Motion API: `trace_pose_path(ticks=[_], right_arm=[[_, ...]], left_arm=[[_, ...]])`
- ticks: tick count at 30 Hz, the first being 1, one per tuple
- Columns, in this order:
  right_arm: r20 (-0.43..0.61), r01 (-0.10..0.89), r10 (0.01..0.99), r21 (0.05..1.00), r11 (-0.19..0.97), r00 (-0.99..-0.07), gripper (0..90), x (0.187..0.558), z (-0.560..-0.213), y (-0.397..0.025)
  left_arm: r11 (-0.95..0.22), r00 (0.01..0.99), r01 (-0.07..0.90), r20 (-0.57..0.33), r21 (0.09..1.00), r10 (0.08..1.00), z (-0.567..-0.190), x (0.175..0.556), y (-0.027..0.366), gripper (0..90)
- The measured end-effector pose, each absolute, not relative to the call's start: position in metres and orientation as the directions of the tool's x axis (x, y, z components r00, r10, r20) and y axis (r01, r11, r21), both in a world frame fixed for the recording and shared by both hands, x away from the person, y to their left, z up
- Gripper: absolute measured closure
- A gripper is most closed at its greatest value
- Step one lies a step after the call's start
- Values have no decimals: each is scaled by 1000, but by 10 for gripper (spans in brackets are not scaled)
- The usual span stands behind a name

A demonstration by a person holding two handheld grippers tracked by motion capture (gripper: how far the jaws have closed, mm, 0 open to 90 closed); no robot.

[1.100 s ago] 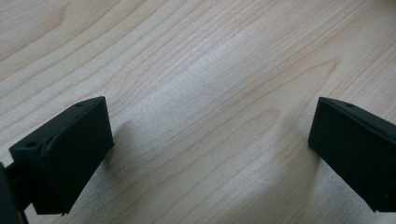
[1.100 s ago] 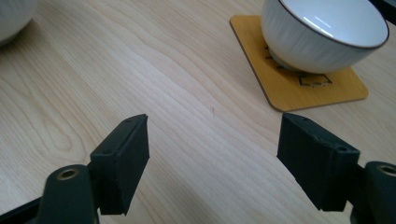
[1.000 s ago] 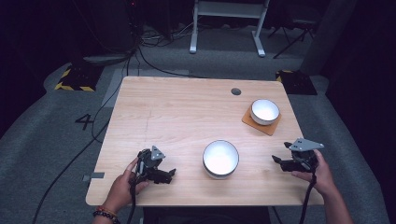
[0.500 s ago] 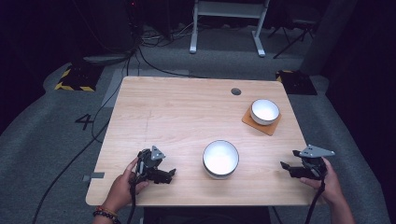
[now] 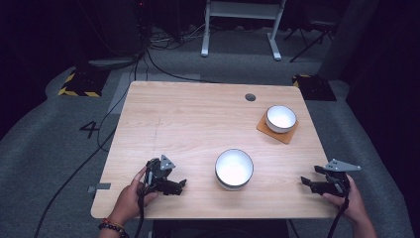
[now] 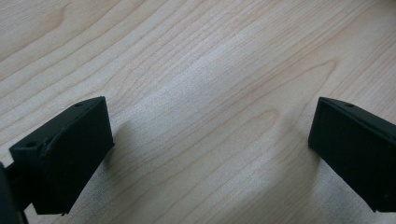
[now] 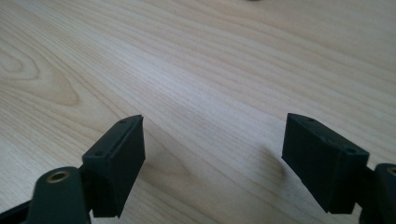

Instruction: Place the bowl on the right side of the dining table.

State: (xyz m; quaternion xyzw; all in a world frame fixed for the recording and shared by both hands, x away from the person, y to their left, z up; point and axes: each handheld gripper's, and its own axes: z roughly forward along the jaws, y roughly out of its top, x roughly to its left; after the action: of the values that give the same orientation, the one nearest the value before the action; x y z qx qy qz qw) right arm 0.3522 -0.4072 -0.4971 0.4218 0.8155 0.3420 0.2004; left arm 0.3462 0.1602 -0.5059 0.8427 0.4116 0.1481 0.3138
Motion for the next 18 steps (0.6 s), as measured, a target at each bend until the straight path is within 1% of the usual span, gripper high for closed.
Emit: trace_pose_path(ticks=[2, 5, 18], right_arm=[[-26, 565, 835, 724, 395, -550, 189, 352, -502, -408], [-14, 563, 840, 736, 375, -542, 184, 352, -504, -411], [-17, 560, 842, 739, 373, -539, 151, 353, -505, -409]], left_arm=[[-464, 617, 601, -9, 651, 787, -506, 346, 160, 0], [-464, 617, 601, -9, 651, 787, -506, 346, 160, 0], [-464, 618, 601, -10, 650, 786, -506, 346, 160, 0]])
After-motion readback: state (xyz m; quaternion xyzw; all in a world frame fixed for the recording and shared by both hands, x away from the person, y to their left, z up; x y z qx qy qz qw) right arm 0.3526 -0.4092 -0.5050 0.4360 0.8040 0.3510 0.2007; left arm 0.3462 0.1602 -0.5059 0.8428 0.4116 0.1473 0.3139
